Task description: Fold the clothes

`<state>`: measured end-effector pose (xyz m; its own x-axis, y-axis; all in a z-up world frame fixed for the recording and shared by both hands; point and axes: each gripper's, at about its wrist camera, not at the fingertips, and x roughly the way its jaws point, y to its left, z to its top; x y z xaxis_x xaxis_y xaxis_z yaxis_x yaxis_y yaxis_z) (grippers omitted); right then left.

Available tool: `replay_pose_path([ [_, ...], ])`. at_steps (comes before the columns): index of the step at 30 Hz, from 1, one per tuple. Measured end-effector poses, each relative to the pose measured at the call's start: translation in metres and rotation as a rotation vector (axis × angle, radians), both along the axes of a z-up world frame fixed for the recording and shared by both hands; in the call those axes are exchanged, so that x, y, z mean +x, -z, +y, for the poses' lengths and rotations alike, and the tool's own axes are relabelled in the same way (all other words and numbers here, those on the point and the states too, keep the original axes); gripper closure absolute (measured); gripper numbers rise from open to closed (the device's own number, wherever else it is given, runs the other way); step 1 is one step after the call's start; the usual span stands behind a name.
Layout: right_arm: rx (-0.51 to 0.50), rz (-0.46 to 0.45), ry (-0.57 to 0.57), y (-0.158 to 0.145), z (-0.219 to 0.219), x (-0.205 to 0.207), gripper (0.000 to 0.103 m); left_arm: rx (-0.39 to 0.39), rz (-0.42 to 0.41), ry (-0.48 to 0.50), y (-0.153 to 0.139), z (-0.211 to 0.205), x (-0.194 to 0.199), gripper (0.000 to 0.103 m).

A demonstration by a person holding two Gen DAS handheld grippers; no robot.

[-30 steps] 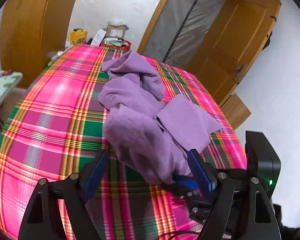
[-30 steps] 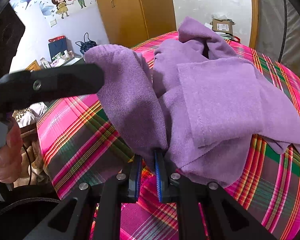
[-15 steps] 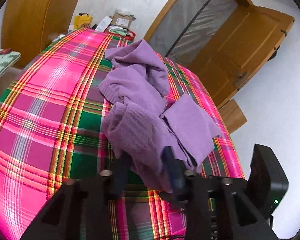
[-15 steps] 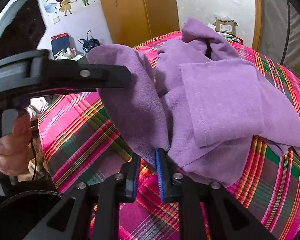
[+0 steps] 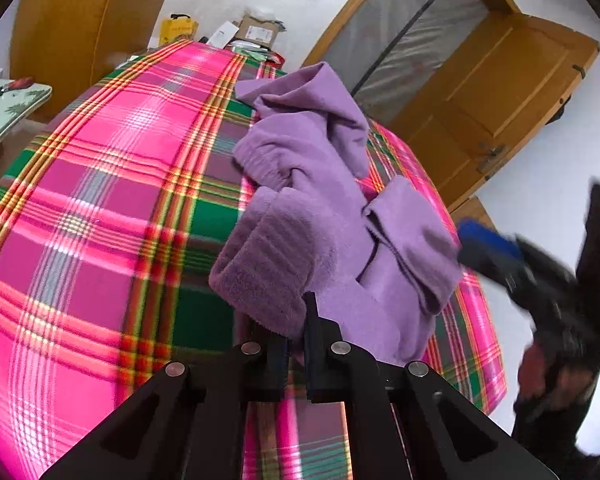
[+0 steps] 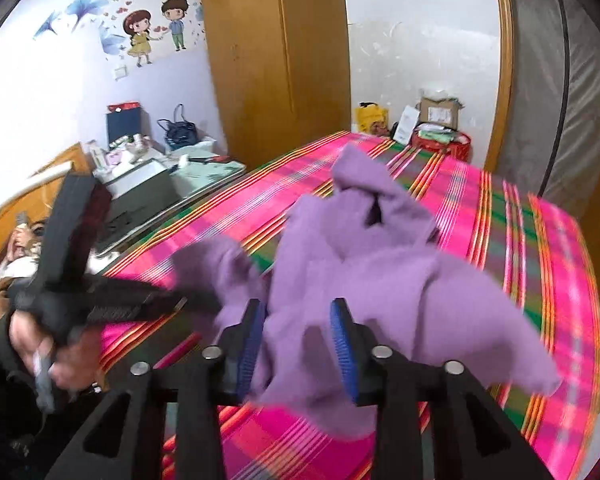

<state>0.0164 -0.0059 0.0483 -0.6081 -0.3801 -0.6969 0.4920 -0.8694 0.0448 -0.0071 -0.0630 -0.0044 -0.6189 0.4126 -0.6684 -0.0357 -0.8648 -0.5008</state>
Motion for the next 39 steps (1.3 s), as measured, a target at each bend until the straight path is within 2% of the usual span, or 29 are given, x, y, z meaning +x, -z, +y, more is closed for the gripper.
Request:
replay_pose_path([
  [9,0.162,-0.072,-0.120,0.018,-0.058,-0.102,0.067,0.000,-0.002,0.011,0.005,-0.015,0.008,0.097],
  [14,0.225,-0.172,-0.158,0.039,-0.071,-0.149,0.066,0.003,-0.001,0.030,0.006,-0.016,0.006,0.097],
  [19,0.245,-0.221,-0.209,0.048,-0.075,-0.162,0.063,0.003,-0.012,0.050,0.009,-0.016,0.002,0.097],
  [24,0.266,-0.208,-0.254,0.044,-0.080,-0.165,0.063,0.005,-0.019,0.060,0.012,-0.015,0.001,0.097],
  [27,0.318,-0.240,-0.293,0.053,-0.087,-0.168,0.063,0.001,-0.017,0.062,0.011,-0.014,0.002,0.097],
  [28,0.311,-0.237,-0.286,0.052,-0.086,-0.168,0.067,0.000,-0.017,0.062,0.011,-0.014,0.004,0.097],
  [29,0.300,-0.232,-0.277,0.050,-0.085,-0.167,0.086,0.001,-0.013,0.059,0.010,-0.015,0.004,0.097],
  [30,0.289,-0.227,-0.269,0.048,-0.084,-0.167,0.089,0.001,-0.010,0.057,0.009,-0.016,0.005,0.097],
  [33,0.257,-0.180,-0.252,0.035,-0.081,-0.163,0.090,-0.012,0.007,0.032,0.004,-0.021,0.007,0.097],
  [39,0.114,0.003,-0.137,-0.031,-0.060,-0.162,0.094,-0.034,0.071,-0.051,-0.018,-0.041,0.013,0.098],
])
